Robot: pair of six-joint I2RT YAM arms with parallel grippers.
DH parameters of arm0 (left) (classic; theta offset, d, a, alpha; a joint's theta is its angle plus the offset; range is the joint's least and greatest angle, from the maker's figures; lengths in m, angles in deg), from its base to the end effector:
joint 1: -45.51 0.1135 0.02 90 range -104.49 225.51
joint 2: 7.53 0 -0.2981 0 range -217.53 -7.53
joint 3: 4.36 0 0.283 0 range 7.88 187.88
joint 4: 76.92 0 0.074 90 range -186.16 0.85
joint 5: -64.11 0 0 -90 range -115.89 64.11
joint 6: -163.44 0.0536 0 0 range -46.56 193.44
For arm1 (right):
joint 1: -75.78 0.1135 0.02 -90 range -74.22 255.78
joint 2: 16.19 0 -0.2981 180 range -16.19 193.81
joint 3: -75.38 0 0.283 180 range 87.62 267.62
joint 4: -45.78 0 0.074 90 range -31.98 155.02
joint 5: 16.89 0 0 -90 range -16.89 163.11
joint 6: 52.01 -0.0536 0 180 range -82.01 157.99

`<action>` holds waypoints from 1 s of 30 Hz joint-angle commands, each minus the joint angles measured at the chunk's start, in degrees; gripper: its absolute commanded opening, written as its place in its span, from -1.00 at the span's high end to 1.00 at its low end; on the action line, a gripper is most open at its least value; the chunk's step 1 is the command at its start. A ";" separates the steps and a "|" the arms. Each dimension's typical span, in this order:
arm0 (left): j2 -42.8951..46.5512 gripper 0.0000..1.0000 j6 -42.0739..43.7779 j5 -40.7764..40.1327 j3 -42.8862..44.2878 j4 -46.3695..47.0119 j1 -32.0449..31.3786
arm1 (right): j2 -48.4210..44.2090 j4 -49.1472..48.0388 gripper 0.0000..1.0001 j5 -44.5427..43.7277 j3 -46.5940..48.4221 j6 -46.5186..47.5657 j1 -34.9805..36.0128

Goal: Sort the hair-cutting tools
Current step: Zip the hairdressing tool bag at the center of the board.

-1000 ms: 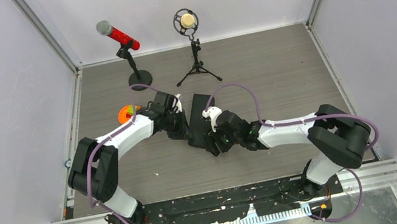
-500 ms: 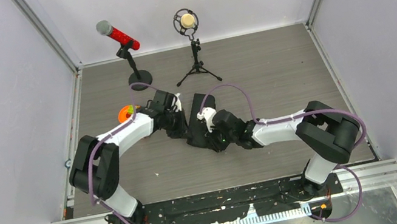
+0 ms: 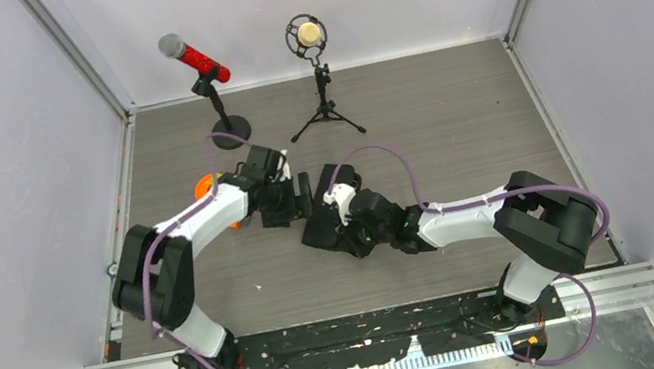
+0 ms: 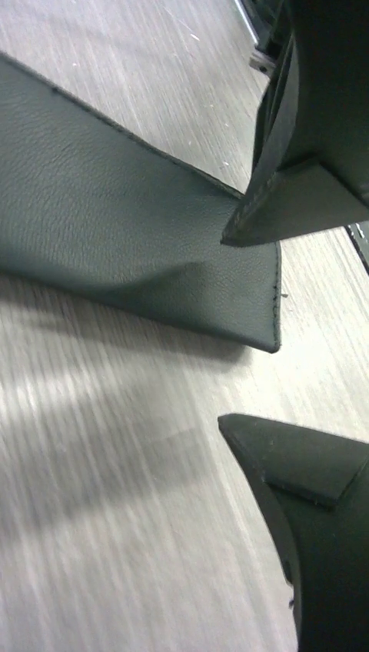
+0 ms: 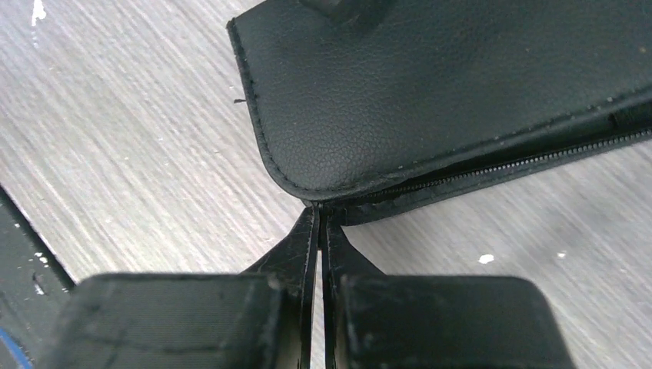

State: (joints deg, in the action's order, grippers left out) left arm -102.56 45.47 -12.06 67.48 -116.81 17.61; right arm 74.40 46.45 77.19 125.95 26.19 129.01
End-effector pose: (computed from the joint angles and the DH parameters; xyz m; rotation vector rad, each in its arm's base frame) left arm 0.3151 -0.1813 0.1866 0.0788 2.7749 -0.6084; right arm 0.1983 0.2718 0.1465 -0.8748 2.2038 0.6561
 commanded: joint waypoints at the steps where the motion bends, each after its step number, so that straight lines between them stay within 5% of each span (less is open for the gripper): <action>1: 11.40 -0.74 -7.50 -7.45 -5.86 3.91 0.81 | 1.05 -2.53 0.89 -1.49 3.64 -4.48 2.98; 11: 23.97 -0.57 -31.11 -3.48 -27.63 19.64 -0.08 | 6.60 -2.43 0.90 -5.94 9.57 -8.46 6.47; 21: 20.36 -0.32 -34.28 -2.59 -29.04 25.81 -3.22 | 8.40 -1.42 0.90 -6.36 11.21 -8.62 7.22; 25: 18.07 0.08 -34.87 -3.24 -29.07 25.22 -3.54 | 8.27 -0.93 0.90 -6.97 11.18 -8.61 7.32; 30: 17.38 1.00 -31.56 -9.00 -27.99 18.84 -3.12 | 6.58 1.58 0.89 -9.49 10.31 -8.12 7.21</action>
State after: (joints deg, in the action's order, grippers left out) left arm -84.41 10.81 -15.52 38.32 -93.76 14.41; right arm 82.57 47.76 70.87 135.22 17.91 135.94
